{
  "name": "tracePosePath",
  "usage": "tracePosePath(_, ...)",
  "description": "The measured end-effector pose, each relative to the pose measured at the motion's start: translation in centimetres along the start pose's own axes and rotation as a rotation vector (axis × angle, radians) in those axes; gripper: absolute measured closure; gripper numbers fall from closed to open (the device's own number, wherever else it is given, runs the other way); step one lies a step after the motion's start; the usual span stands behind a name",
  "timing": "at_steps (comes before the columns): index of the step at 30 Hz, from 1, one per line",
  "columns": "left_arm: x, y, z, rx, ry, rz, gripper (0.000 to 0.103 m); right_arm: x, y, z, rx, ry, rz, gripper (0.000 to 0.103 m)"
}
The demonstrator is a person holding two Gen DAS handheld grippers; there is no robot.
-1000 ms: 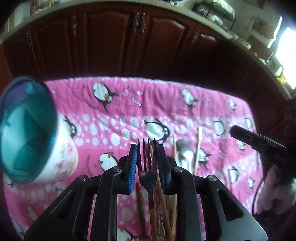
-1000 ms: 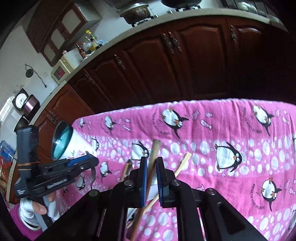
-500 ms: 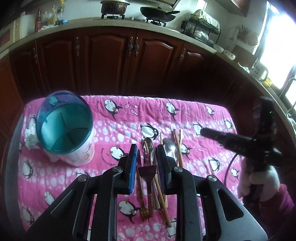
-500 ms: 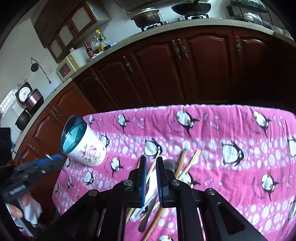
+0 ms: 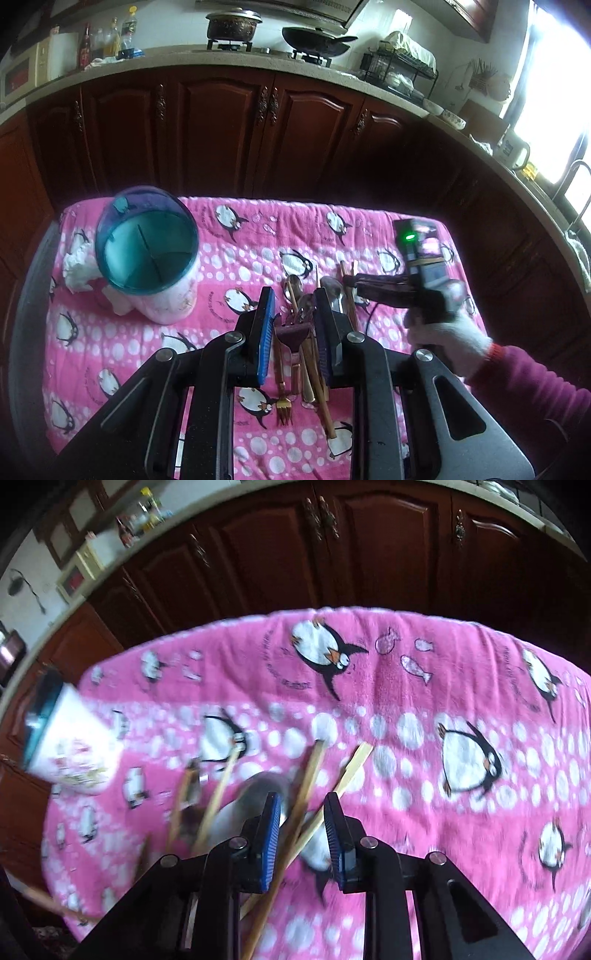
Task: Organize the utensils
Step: 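Lift the fork with the left gripper while the right carries the chopstick to the cup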
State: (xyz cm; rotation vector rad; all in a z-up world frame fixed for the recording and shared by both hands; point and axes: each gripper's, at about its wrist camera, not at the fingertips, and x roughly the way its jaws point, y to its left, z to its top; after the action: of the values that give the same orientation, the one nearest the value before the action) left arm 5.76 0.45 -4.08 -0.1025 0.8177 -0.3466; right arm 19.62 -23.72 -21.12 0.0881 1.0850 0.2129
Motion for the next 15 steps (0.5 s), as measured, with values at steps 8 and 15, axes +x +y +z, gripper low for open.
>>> tracePosePath(8,-2.3,1.4,1.8,-0.029,-0.021,-0.024,0.083,-3.9,-0.1,1.0,0.015,-0.068,0.130,0.095)
tracePosePath(15,-5.8,3.1,5.1,-0.052,-0.079,-0.047,0.083,-12.7,2.5,3.9,-0.025,-0.232,0.269,0.096)
